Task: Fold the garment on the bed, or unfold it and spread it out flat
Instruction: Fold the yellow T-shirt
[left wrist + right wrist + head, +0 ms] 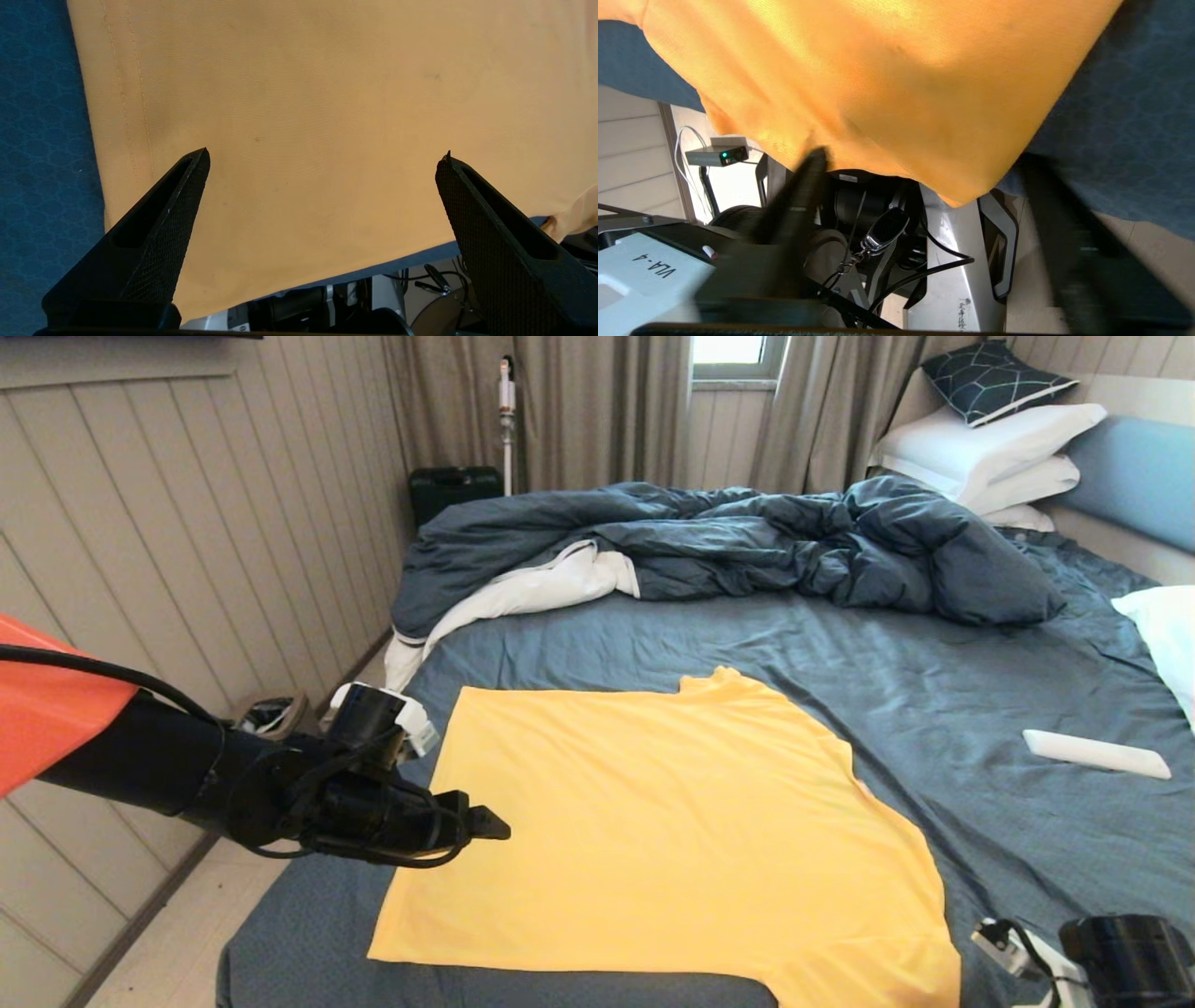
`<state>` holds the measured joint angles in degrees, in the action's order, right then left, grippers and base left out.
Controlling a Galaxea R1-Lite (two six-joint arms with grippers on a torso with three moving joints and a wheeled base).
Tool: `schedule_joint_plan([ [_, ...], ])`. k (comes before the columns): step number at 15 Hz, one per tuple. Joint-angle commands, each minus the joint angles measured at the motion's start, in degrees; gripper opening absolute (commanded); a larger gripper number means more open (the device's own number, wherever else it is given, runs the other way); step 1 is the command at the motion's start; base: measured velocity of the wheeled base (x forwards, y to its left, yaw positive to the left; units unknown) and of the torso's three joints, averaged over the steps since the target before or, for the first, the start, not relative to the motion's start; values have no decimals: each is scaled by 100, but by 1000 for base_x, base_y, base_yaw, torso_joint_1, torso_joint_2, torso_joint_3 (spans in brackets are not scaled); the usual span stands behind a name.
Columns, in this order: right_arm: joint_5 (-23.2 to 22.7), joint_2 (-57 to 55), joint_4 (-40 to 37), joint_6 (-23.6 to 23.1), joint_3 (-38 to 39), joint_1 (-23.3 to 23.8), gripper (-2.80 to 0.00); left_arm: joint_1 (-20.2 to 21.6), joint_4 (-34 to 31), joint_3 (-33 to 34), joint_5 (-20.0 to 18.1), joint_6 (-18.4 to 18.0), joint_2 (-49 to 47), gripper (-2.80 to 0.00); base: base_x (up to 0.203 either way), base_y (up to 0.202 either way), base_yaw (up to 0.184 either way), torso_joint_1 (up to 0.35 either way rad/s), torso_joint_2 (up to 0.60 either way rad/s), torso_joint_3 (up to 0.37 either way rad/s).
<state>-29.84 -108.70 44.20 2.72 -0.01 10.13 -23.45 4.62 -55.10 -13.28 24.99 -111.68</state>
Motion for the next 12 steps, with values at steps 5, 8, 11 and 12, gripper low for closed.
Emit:
schedule_joint_plan([
  [5,-30,9,-17,-8,1,6,-280,-1,4,8,-8,15,41,0,0,0,0,0,0,0],
  [8,-30,33,-26,1,1,15,-280,16,4,8,0,23,14,0,0,0,0,0,0,0],
  [11,-39,60,-24,9,1,15,-280,71,4,8,-2,23,14,0,0,0,0,0,0,0],
  [12,-46,115,-11,12,1,15,-280,76,4,8,-1,23,7,0,0,0,0,0,0,0],
])
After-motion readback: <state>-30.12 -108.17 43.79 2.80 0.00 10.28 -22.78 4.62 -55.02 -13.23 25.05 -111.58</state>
